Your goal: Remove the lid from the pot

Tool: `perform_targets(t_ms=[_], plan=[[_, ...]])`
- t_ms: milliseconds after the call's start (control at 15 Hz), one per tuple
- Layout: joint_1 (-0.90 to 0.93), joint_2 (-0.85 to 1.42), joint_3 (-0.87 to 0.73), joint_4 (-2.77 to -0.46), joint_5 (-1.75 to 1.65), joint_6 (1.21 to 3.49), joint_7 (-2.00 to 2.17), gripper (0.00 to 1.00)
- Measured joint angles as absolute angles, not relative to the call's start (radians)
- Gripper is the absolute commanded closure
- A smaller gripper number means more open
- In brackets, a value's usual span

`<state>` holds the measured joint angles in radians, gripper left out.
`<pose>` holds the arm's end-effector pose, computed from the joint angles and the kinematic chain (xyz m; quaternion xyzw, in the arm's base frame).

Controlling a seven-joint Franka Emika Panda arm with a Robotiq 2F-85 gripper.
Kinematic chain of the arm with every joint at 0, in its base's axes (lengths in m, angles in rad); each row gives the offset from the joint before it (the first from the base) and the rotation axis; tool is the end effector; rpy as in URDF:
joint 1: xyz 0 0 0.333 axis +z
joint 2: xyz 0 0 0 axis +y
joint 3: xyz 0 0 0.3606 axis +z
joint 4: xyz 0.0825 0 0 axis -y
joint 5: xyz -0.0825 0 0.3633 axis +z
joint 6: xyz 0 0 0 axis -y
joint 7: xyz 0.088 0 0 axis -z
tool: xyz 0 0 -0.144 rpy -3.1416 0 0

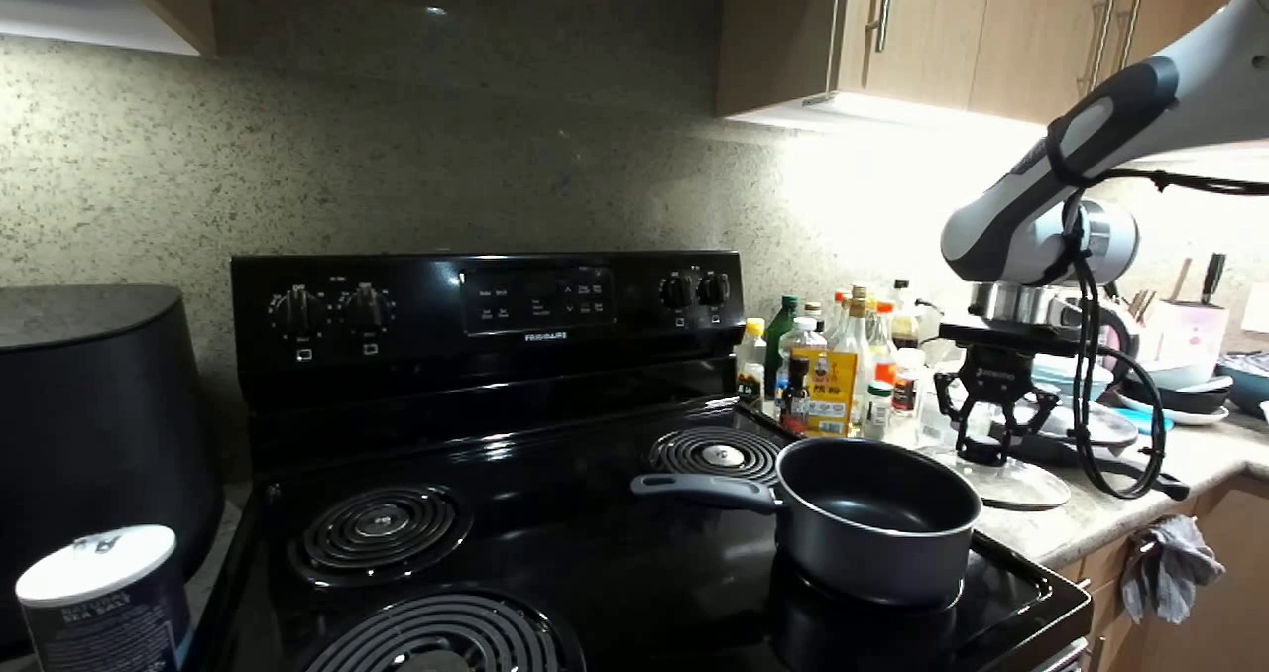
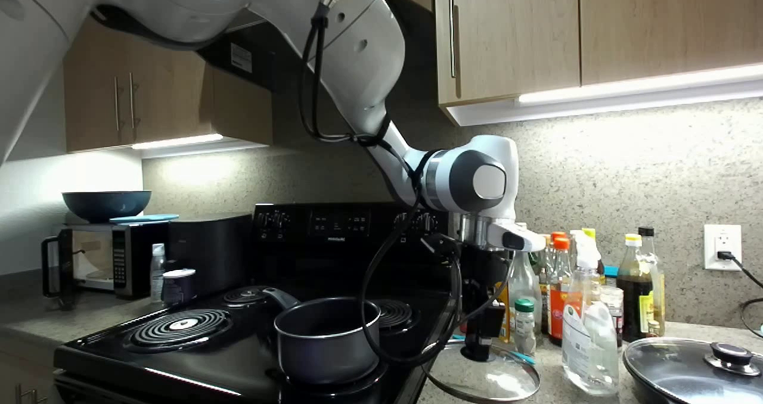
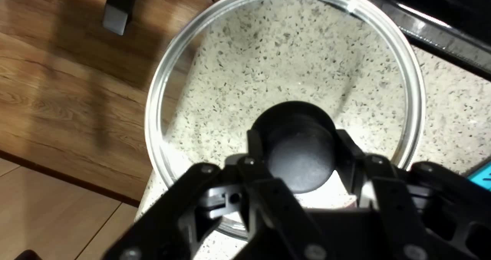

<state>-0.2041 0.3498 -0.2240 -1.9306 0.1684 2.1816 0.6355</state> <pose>0.5575 -0.2341 0.3222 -0.8363 0.5459 0.0461 0.0237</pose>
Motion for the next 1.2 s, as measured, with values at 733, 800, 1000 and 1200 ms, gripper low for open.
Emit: perform_targets(t_ms=[733, 800, 1000, 1200], plan=[[-0.208, 0.440, -0.242, -1.858, 0.173, 2.161, 0.640, 0.77], [-0.209, 0.452, -0.245, -1.846, 0.177, 2.161, 0.640, 0.77], [-0.217, 0.485, -0.247, -1.806, 0.202, 2.159, 0.640, 0.77], [-0.228, 0.517, -0.246, -1.760, 0.232, 2.156, 0.639, 0.77]])
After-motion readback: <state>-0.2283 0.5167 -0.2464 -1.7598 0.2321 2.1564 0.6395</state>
